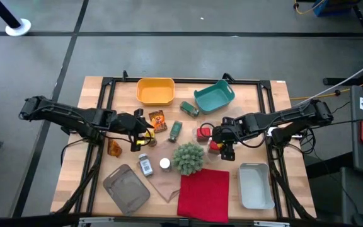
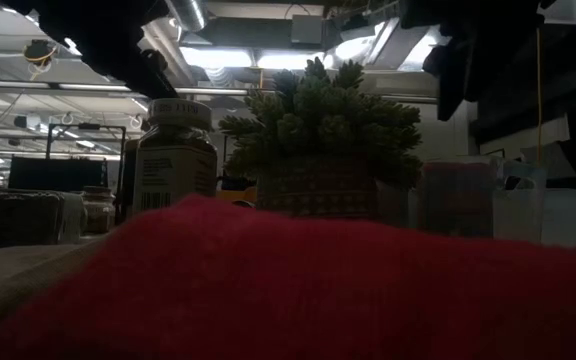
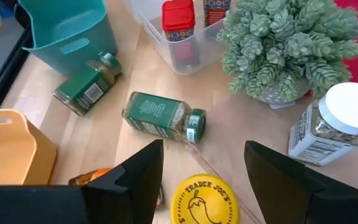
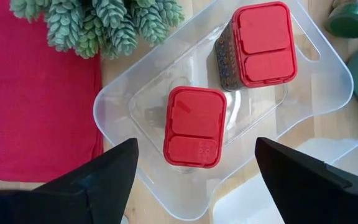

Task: Sort spices by type
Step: Put the yellow seasoning bottle into the yellow bin

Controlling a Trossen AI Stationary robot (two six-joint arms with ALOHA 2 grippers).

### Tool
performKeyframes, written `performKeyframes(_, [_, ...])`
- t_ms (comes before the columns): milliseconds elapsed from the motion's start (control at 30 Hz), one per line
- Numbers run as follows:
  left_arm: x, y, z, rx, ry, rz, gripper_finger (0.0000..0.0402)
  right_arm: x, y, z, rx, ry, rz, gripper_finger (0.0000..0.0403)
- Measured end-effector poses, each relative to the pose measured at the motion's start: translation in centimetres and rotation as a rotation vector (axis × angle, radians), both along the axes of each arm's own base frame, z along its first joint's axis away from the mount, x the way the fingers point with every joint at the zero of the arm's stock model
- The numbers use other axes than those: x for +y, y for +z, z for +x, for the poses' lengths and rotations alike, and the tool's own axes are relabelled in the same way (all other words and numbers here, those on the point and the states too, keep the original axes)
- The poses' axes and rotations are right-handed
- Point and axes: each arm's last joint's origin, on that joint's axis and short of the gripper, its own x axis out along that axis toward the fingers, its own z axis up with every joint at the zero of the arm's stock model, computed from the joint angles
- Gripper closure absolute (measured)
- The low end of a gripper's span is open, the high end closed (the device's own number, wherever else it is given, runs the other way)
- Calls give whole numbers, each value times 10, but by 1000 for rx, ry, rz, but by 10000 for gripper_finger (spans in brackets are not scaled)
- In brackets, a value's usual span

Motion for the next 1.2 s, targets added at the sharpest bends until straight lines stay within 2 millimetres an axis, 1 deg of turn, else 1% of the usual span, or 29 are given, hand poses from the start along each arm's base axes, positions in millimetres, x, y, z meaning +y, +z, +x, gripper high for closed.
performKeyframes(167, [0, 0, 0, -7, 44, -48, 192, 0, 0, 0, 0, -24, 8, 79])
performKeyframes(333, [2, 0, 0, -23, 129, -65, 192, 0, 0, 0, 0, -26, 9, 79])
performKeyframes(500, [8, -3, 4, -20, 202, -98, 170, 0, 0, 0, 0, -26, 9, 79])
performKeyframes(733, [9, -6, 4, 6, 213, -98, 149, 0, 0, 0, 1, -25, 9, 79])
performKeyframes(967, [8, -9, 3, 38, 192, -150, 149, 0, 0, 0, 2, -25, 8, 79])
performKeyframes(1200, [8, -13, -2, 103, 223, -169, 149, 0, 0, 0, 3, -25, 8, 79])
